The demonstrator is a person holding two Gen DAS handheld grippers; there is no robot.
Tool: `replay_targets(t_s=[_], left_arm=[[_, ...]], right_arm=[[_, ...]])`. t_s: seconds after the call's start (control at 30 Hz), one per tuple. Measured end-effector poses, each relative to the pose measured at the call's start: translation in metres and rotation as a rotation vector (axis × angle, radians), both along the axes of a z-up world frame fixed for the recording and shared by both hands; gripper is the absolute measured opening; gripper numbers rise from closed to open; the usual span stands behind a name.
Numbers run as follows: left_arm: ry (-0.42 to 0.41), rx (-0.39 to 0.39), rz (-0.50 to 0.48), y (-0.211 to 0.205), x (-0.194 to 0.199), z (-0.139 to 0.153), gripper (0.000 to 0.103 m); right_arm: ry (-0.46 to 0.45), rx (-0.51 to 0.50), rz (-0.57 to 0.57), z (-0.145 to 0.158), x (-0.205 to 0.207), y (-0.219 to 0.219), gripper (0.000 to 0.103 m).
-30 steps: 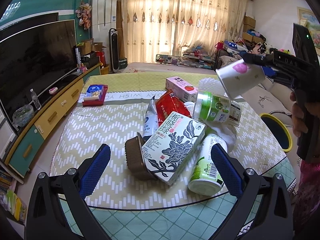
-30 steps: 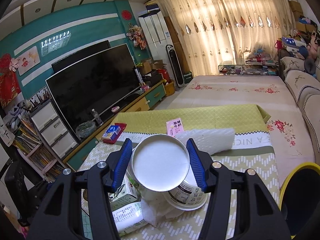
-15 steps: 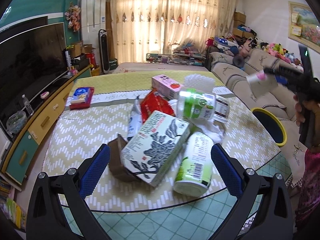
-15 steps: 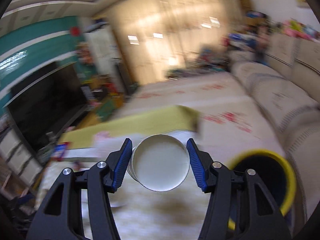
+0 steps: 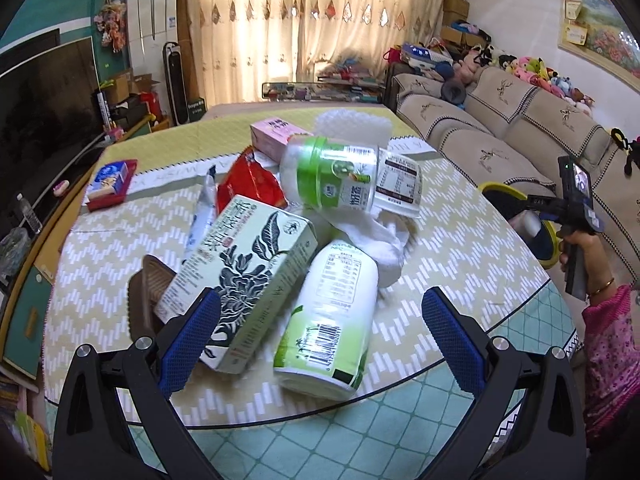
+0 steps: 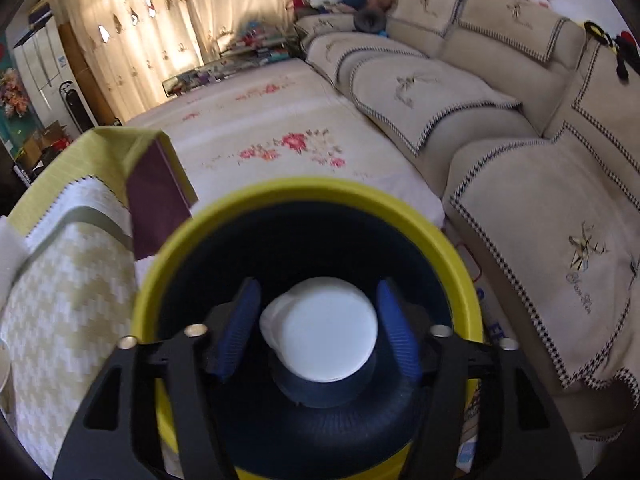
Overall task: Collect trash
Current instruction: 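Drop the paper cup into the yellow bin with right tool while left grasps yogurt bottle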
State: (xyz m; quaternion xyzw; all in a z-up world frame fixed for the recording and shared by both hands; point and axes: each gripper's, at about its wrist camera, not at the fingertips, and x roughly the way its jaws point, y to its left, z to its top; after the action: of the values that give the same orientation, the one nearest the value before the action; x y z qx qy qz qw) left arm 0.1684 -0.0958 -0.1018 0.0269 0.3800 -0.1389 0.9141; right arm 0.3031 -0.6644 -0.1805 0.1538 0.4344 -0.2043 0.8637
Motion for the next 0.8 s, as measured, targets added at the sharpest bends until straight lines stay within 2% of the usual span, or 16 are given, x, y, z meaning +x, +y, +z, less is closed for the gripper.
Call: replay_targets(t_s=[0.2,0.33,0.4,0.47,0.53,0.7,0.8], left_arm=[[0.02,-0.009,-0.041,-0.006,0.004,-0.005,0.099],[0.036,-0.01,-0.074,-0.01,0.007,-0.009,0.097],[0.048,-0.01,-0.089,-0.012,0.009,-0.012,0.091],[0.067,-0.005,-0.103,-0.014,0.01,-0.017,0.08],[0.089,0.006,-0.116,-0.017,0.012,-0.023,0.072],[0.122,0.027,-0.116,-0.018,0.016,-0.036,0.066],[0.141,0.031,-0.103,-0.016,0.019,-0.044,0.055]], right_arm=[[-0.014,0.011,0.007,-0.007,-0.007,-0.004,0.071],[-0.033,0.022,0.017,0.001,-0.013,0.0,0.074],[-0.043,0.027,0.026,0.006,-0.016,0.005,0.074],[-0.05,0.03,0.034,0.009,-0.018,0.007,0.075],[-0.057,0.034,0.04,0.012,-0.02,0.009,0.076],[-0.055,0.046,0.047,0.012,-0.022,0.012,0.076],[-0.049,0.054,0.057,0.01,-0.022,0.013,0.076]])
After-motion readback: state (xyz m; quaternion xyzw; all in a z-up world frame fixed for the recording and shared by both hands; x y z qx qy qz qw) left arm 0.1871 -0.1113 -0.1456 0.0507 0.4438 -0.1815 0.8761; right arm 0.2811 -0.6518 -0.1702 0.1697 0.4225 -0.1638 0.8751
